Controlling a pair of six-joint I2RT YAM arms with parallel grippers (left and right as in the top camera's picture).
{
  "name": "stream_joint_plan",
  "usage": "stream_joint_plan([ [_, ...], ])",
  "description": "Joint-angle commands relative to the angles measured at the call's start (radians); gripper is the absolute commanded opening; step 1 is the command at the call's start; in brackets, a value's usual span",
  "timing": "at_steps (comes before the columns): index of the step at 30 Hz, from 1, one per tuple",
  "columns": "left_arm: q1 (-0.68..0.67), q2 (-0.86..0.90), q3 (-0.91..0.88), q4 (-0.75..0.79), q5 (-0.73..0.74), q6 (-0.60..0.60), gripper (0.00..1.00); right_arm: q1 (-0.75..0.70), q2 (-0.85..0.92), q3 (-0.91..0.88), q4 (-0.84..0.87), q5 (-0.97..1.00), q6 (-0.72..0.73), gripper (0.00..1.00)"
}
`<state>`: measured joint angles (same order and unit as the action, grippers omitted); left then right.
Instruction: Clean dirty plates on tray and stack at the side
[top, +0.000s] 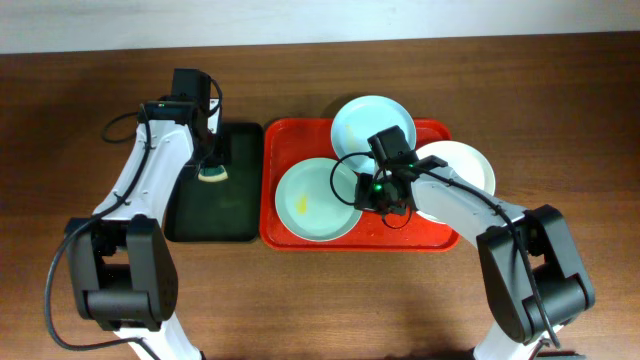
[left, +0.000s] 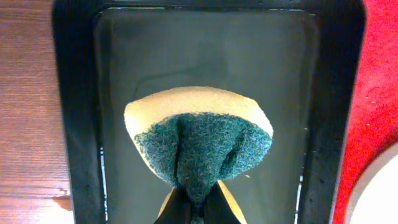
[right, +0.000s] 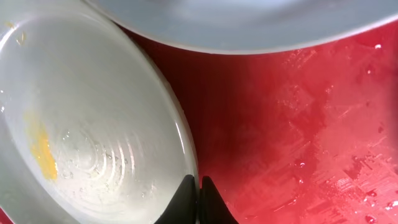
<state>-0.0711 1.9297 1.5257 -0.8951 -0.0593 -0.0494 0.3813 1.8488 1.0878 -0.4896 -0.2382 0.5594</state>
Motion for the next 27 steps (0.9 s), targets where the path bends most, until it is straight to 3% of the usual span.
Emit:
stream_joint_plan([
  [1, 0.003, -0.016, -0.008, 0.004, 0.116, 0.002, 0.0, 0.005, 0.01, -0.018, -0.003, -0.002, -0.089, 0.29],
  [2, 0.003, -0.021, -0.008, 0.002, 0.118, 0.002, 0.0, 0.005, 0.01, -0.018, -0.003, -0.002, -0.089, 0.38],
  [6, 0.003, -0.091, -0.008, 0.001, 0.119, 0.001, 0.0, 0.003, 0.01, -0.015, 0.005, -0.002, -0.103, 0.37],
  [7, 0.003, -0.112, -0.008, 0.001, 0.12, 0.0, 0.0, 0.003, 0.01, -0.015, 0.009, -0.002, -0.117, 0.33],
  [9, 0.002, -0.174, -0.008, 0.0, 0.118, 0.0, 0.0, 0.003, 0.01, -0.012, 0.012, -0.001, -0.128, 0.1],
  [10, 0.002, -0.197, -0.008, 0.0, 0.118, -0.004, 0.0, 0.003, 0.01, -0.008, 0.016, -0.001, -0.146, 0.04],
  [17, -0.041, -0.226, -0.026, -0.035, 0.207, -0.051, 0.0, -0.002, 0.009, -0.005, 0.024, 0.01, -0.163, 0.04],
  [27, -0.292, -0.216, -0.142, 0.09, 0.208, -0.161, 0.0, 0.0, 0.01, -0.005, 0.031, 0.009, -0.158, 0.04],
])
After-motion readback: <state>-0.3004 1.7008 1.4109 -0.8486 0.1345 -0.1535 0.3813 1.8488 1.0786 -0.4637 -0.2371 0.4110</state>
